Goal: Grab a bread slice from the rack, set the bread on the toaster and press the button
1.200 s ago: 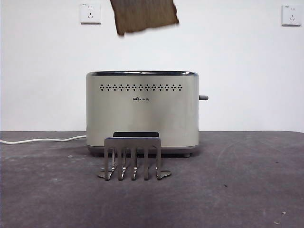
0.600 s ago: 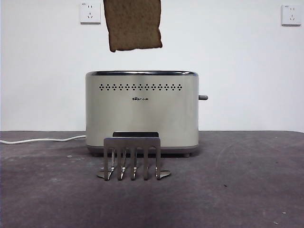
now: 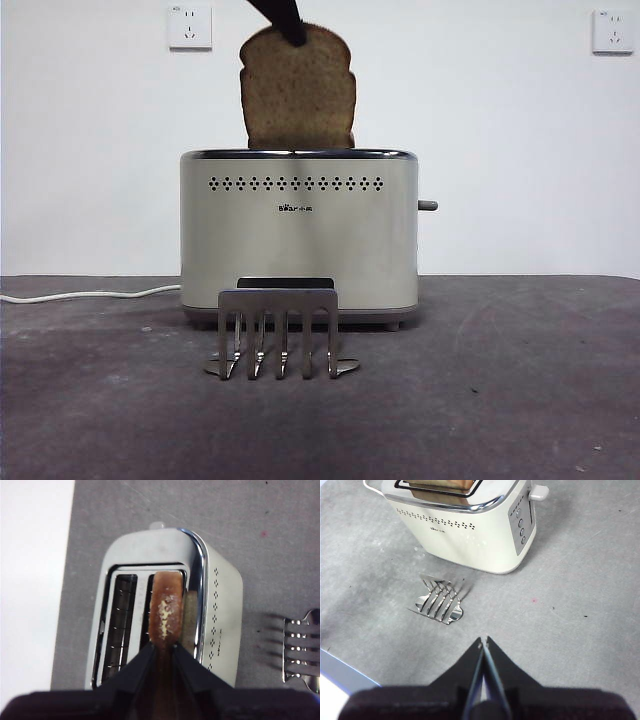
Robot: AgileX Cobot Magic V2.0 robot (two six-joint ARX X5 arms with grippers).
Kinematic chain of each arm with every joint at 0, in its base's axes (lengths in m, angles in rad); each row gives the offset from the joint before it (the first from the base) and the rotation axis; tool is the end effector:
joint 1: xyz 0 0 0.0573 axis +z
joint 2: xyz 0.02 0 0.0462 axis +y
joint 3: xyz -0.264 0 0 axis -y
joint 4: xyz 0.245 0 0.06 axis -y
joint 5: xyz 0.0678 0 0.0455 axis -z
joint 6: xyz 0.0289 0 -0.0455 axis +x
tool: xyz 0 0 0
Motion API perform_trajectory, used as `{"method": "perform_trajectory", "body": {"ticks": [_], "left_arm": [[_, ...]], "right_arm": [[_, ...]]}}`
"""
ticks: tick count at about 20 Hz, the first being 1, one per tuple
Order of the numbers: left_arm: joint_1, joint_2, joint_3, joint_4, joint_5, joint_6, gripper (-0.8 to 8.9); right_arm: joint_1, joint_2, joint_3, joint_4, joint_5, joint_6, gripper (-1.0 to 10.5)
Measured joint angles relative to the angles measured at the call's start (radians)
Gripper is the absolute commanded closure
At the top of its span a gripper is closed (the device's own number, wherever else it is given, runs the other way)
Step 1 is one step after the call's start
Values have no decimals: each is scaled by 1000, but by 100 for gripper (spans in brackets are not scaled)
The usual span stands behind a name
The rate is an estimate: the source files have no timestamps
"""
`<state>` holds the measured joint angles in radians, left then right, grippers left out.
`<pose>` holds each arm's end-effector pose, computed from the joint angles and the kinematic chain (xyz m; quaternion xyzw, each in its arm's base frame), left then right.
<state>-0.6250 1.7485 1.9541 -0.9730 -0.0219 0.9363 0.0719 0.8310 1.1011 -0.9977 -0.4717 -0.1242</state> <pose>0.2954 -0.2124 0.4050 0.5057 0.1925 -0.4059 0.7365 0.1307 0.0226 0.3595 0.0147 0.3325 0.2721 0.9029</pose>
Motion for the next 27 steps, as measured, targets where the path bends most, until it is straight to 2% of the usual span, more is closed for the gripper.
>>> {"method": "perform_trajectory", "body": {"ticks": [8, 11, 12, 20, 23, 27], "left_arm": [[58, 50, 4, 31, 67, 5, 794], [66, 73, 10, 64, 92, -10, 494], [67, 79, 10, 78, 91, -13, 456], [77, 105, 2, 131, 60, -111, 458], [77, 82, 2, 130, 37, -169, 458], [77, -27, 2, 103, 37, -317, 458]], "right_arm": [[0, 11, 0, 0, 0, 0, 958], [0, 48, 0, 19, 0, -5, 958], [0, 61, 0, 42, 0, -5, 958], [0, 212, 0, 241, -7, 3, 958], [0, 282, 0, 393, -82, 49, 959], [0, 405, 0, 643, -153, 158, 959]]}}
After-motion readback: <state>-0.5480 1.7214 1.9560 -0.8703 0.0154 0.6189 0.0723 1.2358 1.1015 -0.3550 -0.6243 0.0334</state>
